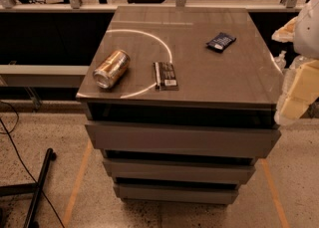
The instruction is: Pick rxbar blueberry
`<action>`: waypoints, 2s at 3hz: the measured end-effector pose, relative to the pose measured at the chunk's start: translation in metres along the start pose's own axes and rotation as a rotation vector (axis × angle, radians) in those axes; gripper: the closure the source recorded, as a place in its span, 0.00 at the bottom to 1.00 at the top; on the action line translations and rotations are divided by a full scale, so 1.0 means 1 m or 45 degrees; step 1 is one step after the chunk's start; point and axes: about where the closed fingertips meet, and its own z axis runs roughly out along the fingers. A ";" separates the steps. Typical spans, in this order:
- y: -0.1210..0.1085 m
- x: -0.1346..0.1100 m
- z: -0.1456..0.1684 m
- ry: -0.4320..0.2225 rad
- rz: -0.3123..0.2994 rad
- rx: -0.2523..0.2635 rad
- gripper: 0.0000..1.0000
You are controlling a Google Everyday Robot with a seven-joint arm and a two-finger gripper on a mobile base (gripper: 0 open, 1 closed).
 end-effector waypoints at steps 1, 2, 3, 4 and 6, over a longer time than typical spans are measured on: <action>0.000 0.000 0.000 -0.001 0.000 0.002 0.00; -0.023 -0.007 0.011 -0.051 0.002 0.013 0.00; -0.080 -0.023 0.036 -0.138 0.006 0.041 0.00; -0.150 -0.038 0.074 -0.233 0.022 0.062 0.00; -0.246 -0.059 0.150 -0.415 0.103 0.074 0.00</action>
Offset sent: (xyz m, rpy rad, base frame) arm 0.0878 0.0049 -0.0144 0.1212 -0.0472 0.0218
